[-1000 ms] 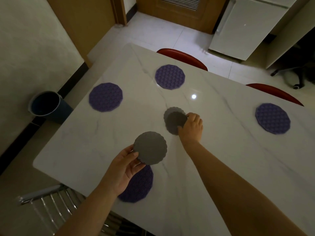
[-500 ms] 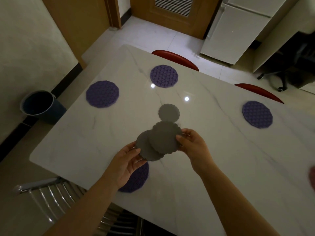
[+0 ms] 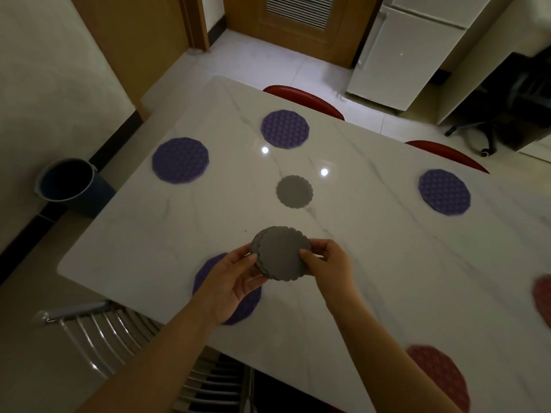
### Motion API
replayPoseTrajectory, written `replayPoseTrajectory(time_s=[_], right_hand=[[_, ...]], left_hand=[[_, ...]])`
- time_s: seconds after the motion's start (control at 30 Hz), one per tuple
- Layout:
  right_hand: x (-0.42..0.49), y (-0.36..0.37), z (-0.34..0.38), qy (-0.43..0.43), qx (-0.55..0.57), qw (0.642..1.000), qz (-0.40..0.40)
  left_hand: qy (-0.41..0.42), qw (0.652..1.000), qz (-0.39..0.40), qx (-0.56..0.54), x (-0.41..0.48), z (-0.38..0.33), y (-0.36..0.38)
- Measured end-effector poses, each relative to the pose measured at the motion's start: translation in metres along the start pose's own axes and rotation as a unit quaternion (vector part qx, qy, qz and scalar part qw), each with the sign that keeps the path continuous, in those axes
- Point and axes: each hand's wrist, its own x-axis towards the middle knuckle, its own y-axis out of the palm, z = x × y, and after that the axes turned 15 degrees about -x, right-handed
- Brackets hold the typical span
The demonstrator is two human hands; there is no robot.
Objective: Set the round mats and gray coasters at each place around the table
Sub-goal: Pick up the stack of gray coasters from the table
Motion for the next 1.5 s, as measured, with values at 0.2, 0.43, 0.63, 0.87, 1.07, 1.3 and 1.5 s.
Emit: replayPoseTrajectory(time_s=[0.2, 0.43, 0.63, 0.87, 1.07, 1.3, 1.5], right_hand=[[-0.005, 0.000, 0.003, -0.040, -0.032, 0.999, -0.001], [-0.001, 0.003, 0.002, -0.048, -0.055, 0.997, 0.003], [0.015, 0.010, -0.005, -0.049, -0.072, 0.996, 0.013], [0.099, 0.020, 0.007, -0.004, -0.124, 0.992, -0.024], [0.176, 0.029, 0.030, -0.038, -0.280, 0.959, -0.033], [0.206, 0.044, 0.033, 0.014, -0.427, 0.904, -0.026], [0.212, 0.041, 0.038, 0.062, -0.439, 0.896, -0.026]], left_hand=[[-0.004, 1.000, -0.006, 0.010, -0.003, 0.000, 0.003], [-0.001, 1.000, -0.029, 0.012, 0.000, 0.003, 0.003], [0.004, 0.999, -0.040, 0.019, 0.007, 0.002, -0.001], [0.022, 0.998, -0.050, 0.022, 0.020, -0.006, -0.004], [0.048, 0.996, -0.069, 0.030, 0.037, -0.019, -0.001], [0.050, 0.997, -0.056, 0.028, 0.049, -0.025, 0.004], [0.050, 0.996, -0.065, 0.021, 0.050, -0.022, 0.000]])
